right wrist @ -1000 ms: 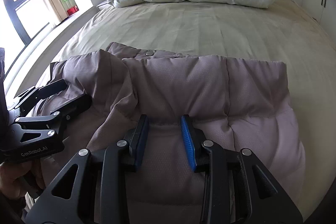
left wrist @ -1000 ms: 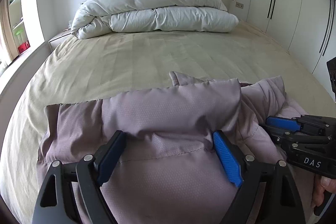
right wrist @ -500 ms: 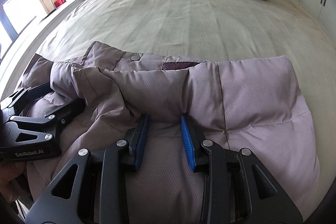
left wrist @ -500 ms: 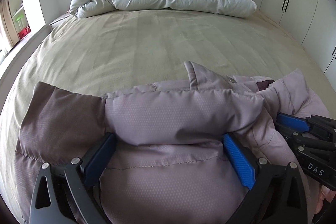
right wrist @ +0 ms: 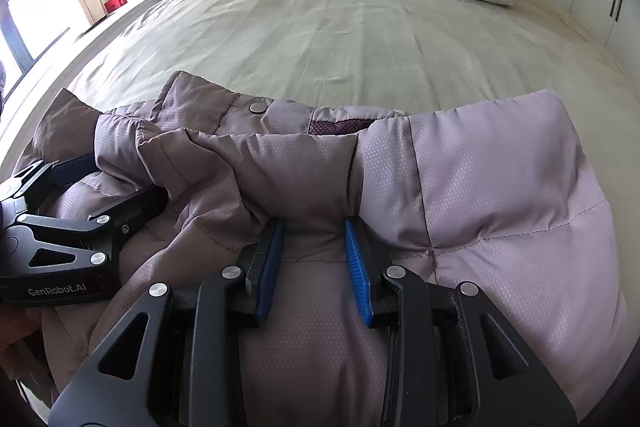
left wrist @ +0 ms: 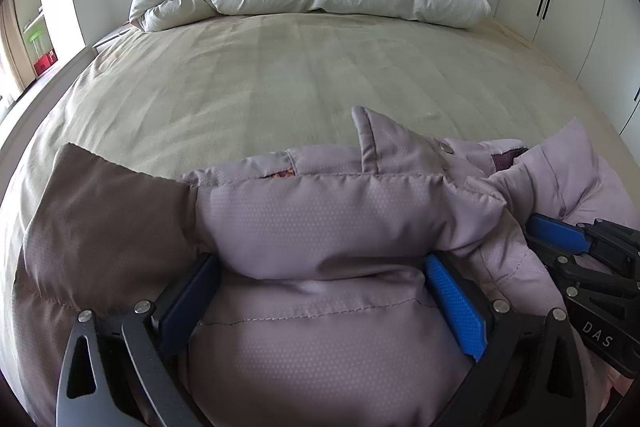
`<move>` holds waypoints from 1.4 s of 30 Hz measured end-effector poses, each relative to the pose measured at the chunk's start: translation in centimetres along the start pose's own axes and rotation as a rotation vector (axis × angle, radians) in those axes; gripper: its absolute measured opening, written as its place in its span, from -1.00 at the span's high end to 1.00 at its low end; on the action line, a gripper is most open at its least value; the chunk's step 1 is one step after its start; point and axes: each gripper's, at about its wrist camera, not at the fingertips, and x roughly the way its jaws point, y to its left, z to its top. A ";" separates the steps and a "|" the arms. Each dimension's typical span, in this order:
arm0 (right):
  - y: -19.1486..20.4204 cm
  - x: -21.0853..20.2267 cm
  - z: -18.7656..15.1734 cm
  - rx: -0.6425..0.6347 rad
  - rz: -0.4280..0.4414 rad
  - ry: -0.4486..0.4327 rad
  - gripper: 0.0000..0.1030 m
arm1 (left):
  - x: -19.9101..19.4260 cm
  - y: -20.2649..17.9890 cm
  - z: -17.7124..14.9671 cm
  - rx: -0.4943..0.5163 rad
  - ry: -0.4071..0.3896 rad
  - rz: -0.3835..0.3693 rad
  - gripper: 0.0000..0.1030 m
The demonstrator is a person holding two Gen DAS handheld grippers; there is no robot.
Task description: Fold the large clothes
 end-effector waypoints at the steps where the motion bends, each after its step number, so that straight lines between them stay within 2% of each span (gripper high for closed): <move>1: 0.0 0.0 0.0 0.001 0.001 0.000 0.41 | 0.0 0.0 0.0 -0.001 -0.001 -0.001 -1.00; 29: 0.0 -0.3 -0.5 0.000 -0.010 -0.039 0.41 | -0.5 -0.3 -0.3 -0.005 -0.009 0.005 -1.00; 32: -0.3 -0.7 -0.5 0.004 0.009 -0.048 0.41 | -2.0 0.5 -0.6 -0.037 -0.004 -0.024 -1.00; 37: -1.0 -3.0 -0.4 0.049 0.068 -0.029 0.37 | -6.9 1.2 -1.9 -0.058 -0.031 -0.008 -0.99; 40: -0.7 -6.4 -1.2 0.091 0.116 -0.066 0.11 | -10.1 1.8 -2.9 -0.060 -0.069 0.002 -0.99; 42: 0.2 -9.0 -1.7 0.068 0.142 -0.104 0.11 | -11.6 2.3 -3.7 -0.054 -0.088 0.044 -0.98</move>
